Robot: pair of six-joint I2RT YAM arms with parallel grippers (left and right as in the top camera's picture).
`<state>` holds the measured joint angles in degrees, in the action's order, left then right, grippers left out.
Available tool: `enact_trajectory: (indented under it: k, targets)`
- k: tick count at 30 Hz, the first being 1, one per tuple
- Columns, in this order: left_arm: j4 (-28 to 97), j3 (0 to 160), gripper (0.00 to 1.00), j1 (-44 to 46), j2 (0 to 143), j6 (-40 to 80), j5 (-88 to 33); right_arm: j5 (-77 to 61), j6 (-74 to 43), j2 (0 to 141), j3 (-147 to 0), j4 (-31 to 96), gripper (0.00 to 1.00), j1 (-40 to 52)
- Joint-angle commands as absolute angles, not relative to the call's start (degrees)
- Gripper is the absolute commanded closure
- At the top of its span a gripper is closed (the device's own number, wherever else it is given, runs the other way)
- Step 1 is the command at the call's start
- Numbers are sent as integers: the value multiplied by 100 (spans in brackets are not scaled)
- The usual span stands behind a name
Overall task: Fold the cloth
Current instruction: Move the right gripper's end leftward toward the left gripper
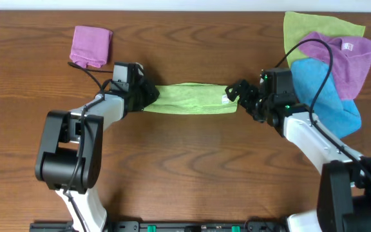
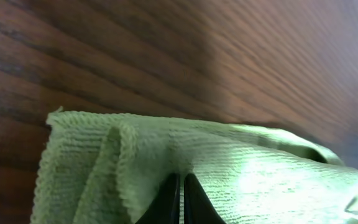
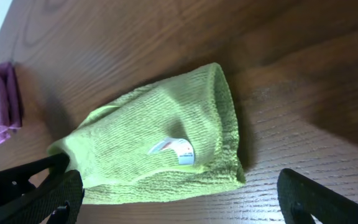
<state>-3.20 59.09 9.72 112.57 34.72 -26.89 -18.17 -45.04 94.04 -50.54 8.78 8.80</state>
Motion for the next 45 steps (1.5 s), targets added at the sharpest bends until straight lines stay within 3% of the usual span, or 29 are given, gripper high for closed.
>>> enact_trajectory:
  k: [1,18,24,30,33,38,45]
  targets:
    - [-298,6040,94,989,11380,3474,-2495,-1874,-4670,9627,-5116,814,1,856]
    - [255,6055,94,987,11378,3426,-2353,-2143,-5078,10847,-5116,-539,3,1413]
    - [279,6055,94,961,11375,3426,-2359,-1780,-5006,11015,-5116,-690,25,1623]
    - [364,6055,94,923,11375,3426,-2381,-1457,-4740,11017,-5116,-849,67,1638]
    - [421,6058,94,917,11375,3426,-2383,-1461,-4595,11015,-5116,-1125,96,1640]
    - [499,6062,94,882,11340,3426,-2401,-1647,-4403,10921,-5127,-1610,99,1638]
    - [596,6160,94,814,11168,3223,-2392,-1651,-4147,10304,-5140,-1203,99,1671]
